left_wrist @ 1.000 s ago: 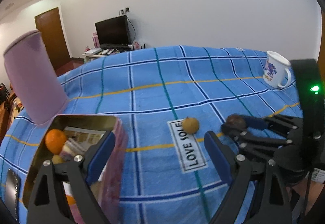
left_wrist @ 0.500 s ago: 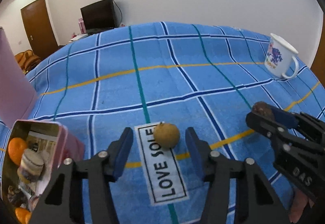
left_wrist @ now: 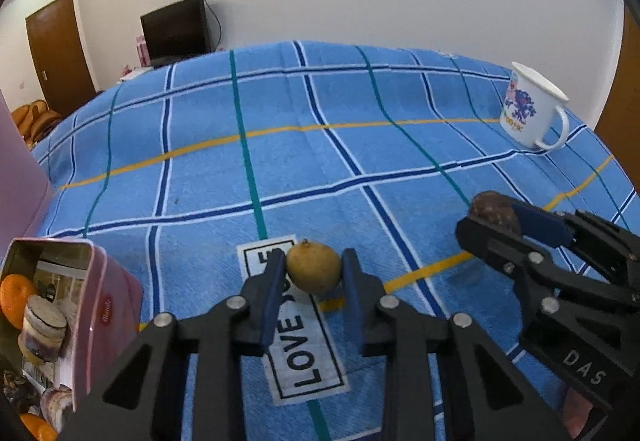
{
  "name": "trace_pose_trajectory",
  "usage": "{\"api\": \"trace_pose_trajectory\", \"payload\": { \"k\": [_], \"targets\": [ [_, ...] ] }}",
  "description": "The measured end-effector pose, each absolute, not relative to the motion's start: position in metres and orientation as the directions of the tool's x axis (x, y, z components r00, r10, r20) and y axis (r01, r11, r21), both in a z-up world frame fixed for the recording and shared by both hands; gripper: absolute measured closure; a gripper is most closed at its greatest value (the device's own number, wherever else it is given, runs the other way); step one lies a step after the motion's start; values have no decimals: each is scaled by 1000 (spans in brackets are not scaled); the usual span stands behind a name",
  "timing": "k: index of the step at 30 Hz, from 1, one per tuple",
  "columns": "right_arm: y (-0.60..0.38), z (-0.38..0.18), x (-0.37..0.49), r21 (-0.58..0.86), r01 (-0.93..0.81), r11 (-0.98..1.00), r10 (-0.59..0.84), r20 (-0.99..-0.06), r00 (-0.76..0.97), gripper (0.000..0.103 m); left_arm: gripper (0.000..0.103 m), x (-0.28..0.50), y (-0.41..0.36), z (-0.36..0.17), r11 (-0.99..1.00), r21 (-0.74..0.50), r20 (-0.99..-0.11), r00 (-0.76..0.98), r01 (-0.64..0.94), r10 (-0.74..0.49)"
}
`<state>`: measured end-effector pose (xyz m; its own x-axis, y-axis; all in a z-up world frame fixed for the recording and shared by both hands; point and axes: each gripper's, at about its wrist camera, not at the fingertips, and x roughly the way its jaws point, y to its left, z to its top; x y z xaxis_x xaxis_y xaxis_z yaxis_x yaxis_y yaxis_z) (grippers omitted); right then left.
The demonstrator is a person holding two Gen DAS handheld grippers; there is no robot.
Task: Organize fruits
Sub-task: 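Close the left tool around the brownish-yellow pear on the label, then lift the pear with the left tool while the right tool lifts the dark fruit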
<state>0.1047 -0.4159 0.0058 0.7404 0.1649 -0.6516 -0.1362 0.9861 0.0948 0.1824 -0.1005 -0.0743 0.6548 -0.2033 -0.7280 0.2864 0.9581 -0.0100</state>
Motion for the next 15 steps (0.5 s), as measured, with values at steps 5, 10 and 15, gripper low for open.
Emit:
{"api": "trace_pose_trajectory", "payload": {
  "k": [5,10,15],
  "targets": [
    [-414,9,101,90,-148,985,172,-636,753,62,73,175,-100,-69,960,4,-694,691,281,-200],
    [-416,11,98,97,-150,984,178,-620,764,62,73,168,-99,-62,961,20,-659,727,275,-193],
    [-416,14,93,95,-146,985,174,-596,784,62,73,164,-89,-59,964,-15,-638,740,264,-212]
  ]
}}
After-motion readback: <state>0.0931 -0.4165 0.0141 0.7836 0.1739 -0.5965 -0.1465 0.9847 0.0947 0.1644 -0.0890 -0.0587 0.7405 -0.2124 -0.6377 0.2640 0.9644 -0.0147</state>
